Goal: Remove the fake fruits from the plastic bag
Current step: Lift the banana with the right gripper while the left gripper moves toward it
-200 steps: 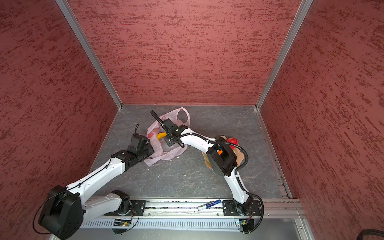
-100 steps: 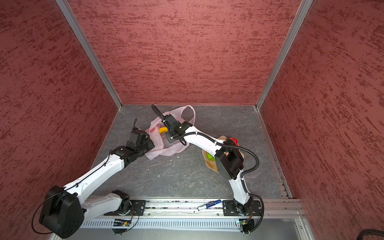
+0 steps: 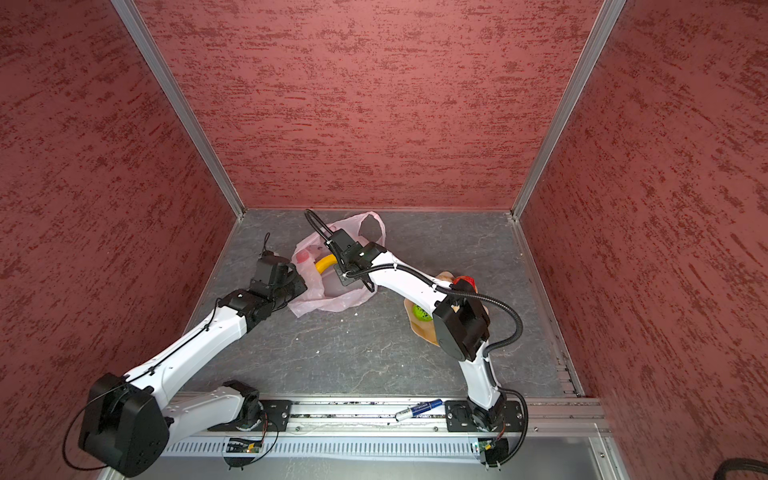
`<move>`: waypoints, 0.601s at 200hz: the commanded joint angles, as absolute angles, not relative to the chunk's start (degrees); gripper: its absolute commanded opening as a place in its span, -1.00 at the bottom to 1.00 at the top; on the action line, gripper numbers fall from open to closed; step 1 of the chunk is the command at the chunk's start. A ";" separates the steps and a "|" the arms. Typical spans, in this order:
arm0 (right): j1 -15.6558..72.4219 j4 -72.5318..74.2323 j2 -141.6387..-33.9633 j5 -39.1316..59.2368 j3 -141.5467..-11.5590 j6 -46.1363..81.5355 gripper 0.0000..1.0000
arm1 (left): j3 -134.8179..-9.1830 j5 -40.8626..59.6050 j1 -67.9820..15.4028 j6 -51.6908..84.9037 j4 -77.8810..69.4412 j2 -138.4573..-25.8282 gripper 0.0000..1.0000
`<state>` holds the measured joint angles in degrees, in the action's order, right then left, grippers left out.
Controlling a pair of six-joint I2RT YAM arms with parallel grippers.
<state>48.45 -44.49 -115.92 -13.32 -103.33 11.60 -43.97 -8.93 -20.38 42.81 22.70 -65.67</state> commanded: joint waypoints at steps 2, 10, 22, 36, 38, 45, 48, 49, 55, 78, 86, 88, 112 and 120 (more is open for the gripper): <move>48.69 -46.76 -114.43 -16.72 -105.30 12.72 -0.97 | -45.34 -7.01 -20.01 42.59 21.99 -64.46 -0.49; 48.69 -46.85 -114.11 -17.24 -105.29 12.94 -0.97 | -45.73 -6.46 -20.04 42.72 22.18 -64.34 -0.45; 48.58 -46.93 -113.74 -18.11 -105.25 13.52 -0.97 | -46.61 -5.94 -20.04 42.91 23.14 -64.34 -0.34; 48.43 -47.02 -113.34 -18.79 -105.23 13.97 -0.98 | -47.36 -5.01 -19.95 43.10 23.87 -64.42 -0.20; 48.43 -47.02 -113.30 -18.87 -105.28 14.00 -0.98 | -47.41 -4.90 -19.91 43.07 23.94 -64.42 -0.18; 48.36 -47.10 -113.08 -19.13 -105.32 14.30 -0.98 | -47.70 -4.52 -19.86 43.23 24.21 -64.42 -0.12; 48.34 -47.11 -113.03 -19.22 -105.30 14.43 -0.98 | -47.83 -4.38 -19.86 43.32 24.43 -64.42 -0.09; 48.38 -47.11 -112.99 -19.28 -105.34 14.47 -0.98 | -47.87 -4.30 -19.86 43.32 24.47 -64.42 -0.08; 48.26 -47.11 -112.79 -19.46 -105.33 14.65 -0.98 | -48.14 -3.94 -19.81 43.45 24.72 -64.42 -0.04; 48.16 -47.11 -112.00 -20.06 -105.21 15.21 -0.98 | -49.25 -2.78 -19.78 43.39 24.88 -64.59 0.13; 48.16 -47.18 -111.65 -20.49 -105.26 15.41 -0.99 | -49.92 -2.43 -19.78 42.84 24.97 -64.92 0.18; 48.16 -47.19 -111.58 -20.61 -105.24 15.46 -0.99 | -50.10 -2.37 -19.82 42.70 25.01 -65.01 0.19; 48.08 -47.37 -110.48 -21.79 -105.27 15.82 -0.99 | -52.23 -1.08 -19.60 40.72 24.88 -66.60 0.29; 48.10 -47.24 -110.13 -21.88 -105.33 15.92 -0.99 | -52.83 -0.25 -19.48 40.37 24.57 -67.17 0.30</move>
